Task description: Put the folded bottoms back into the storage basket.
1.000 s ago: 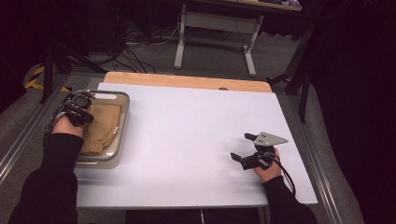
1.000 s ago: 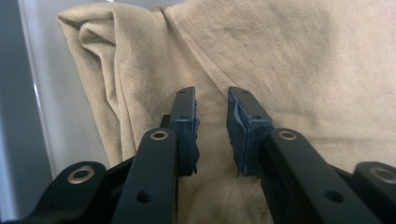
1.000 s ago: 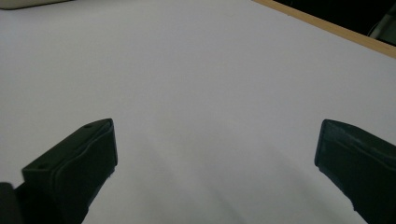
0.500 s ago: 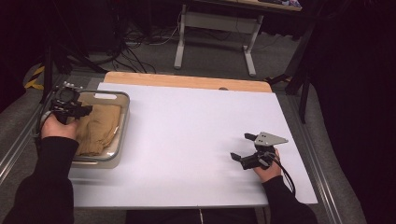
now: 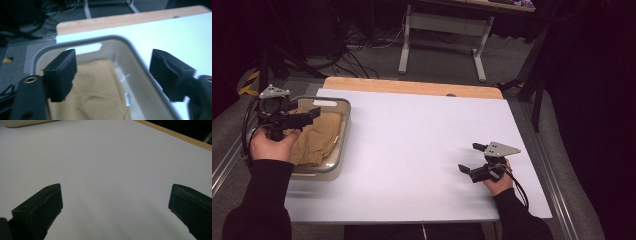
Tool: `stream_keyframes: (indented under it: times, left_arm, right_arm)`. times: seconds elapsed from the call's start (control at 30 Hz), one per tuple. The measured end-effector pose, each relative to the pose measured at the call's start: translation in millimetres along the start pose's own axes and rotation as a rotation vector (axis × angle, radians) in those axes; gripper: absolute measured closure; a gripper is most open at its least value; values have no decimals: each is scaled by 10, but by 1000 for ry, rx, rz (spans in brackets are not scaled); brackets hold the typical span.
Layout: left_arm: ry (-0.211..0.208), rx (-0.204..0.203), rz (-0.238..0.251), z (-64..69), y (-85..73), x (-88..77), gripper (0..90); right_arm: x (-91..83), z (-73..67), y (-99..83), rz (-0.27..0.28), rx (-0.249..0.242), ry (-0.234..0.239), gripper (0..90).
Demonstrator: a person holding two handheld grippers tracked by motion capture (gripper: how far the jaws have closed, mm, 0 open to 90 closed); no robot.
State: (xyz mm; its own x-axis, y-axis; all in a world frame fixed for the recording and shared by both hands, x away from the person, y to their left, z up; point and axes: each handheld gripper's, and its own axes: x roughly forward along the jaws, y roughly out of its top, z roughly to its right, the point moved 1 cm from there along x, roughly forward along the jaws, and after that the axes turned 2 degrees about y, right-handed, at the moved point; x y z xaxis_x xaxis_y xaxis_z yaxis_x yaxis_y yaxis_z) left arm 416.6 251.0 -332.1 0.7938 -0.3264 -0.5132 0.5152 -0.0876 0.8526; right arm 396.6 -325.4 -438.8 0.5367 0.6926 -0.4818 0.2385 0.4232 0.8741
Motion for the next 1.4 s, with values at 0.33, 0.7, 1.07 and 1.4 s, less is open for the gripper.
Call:
stream_keyframes:
  times: [0.33,0.7,1.07,1.4]
  left_arm:
    - [-82,114,59,429,-3,-144,109]
    - [-250,128,143,841,-115,-118,62]
    - [-389,228,156,1240,-253,135,28]
    - [-472,281,128,1552,-417,432,28]
  right_arm:
    - [-5,0,0,4,4,3,0]
    - [-25,-5,-2,23,5,9,0]
    - [-31,-11,1,31,0,13,0]
    - [-39,-20,4,42,-7,35,0]
